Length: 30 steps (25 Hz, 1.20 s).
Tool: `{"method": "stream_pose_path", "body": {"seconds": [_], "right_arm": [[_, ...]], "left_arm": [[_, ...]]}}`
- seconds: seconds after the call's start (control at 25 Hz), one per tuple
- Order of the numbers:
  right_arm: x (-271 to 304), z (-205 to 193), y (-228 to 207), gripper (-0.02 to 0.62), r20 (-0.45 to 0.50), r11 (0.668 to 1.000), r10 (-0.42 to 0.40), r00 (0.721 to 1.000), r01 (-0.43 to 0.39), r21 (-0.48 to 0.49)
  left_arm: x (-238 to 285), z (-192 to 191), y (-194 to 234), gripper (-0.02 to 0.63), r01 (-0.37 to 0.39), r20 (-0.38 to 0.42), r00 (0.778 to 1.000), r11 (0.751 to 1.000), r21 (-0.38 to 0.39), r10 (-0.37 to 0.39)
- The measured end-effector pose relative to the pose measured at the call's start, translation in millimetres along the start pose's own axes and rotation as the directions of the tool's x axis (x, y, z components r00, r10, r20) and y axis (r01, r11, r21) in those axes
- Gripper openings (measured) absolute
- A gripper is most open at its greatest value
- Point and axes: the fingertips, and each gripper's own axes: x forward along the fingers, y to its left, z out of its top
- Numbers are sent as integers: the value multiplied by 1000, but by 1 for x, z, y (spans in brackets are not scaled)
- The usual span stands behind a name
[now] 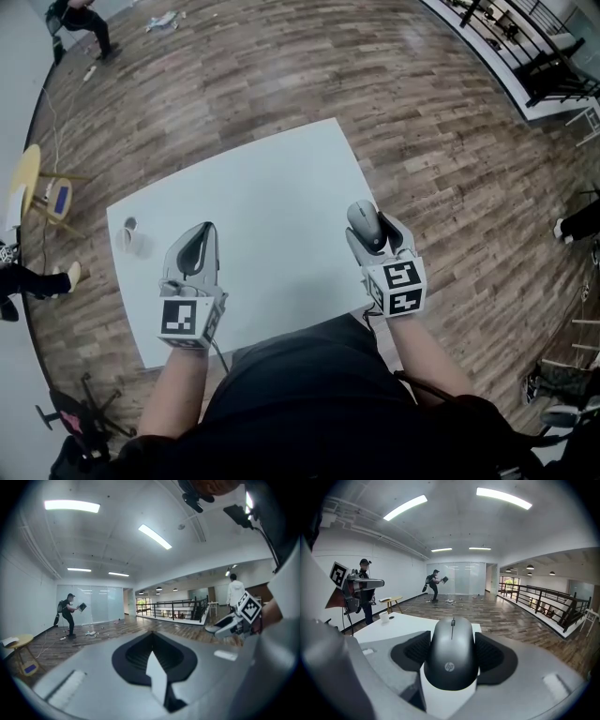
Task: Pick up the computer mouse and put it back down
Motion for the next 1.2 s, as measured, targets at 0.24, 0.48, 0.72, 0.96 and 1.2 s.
{"method": "stream_pose_path", "body": {"seconds": [0.24,0.48,0.72,0.96,1.2], "right_arm": [[9,-13,-3,296,-25,1000,2,1000,-2,15],[16,-25,1,296,-45,999,15,999,-13,45],[22,-38,0,296,-66,998,13,998,-9,62],[26,-57,-4,296,-92,998,3,996,4,68],[36,-65,-5,296,-100,997,2,995,6,76]], "left_arm": [[6,0,-1,2,6,-26,1000,1000,6,-6],[10,3,-5,2,26,-44,999,1000,-14,-27],[17,-5,-8,2,54,-70,996,999,0,-54],[25,-11,-12,2,69,-104,992,998,3,-68],[30,-14,-24,2,109,-152,983,994,12,-106]]}}
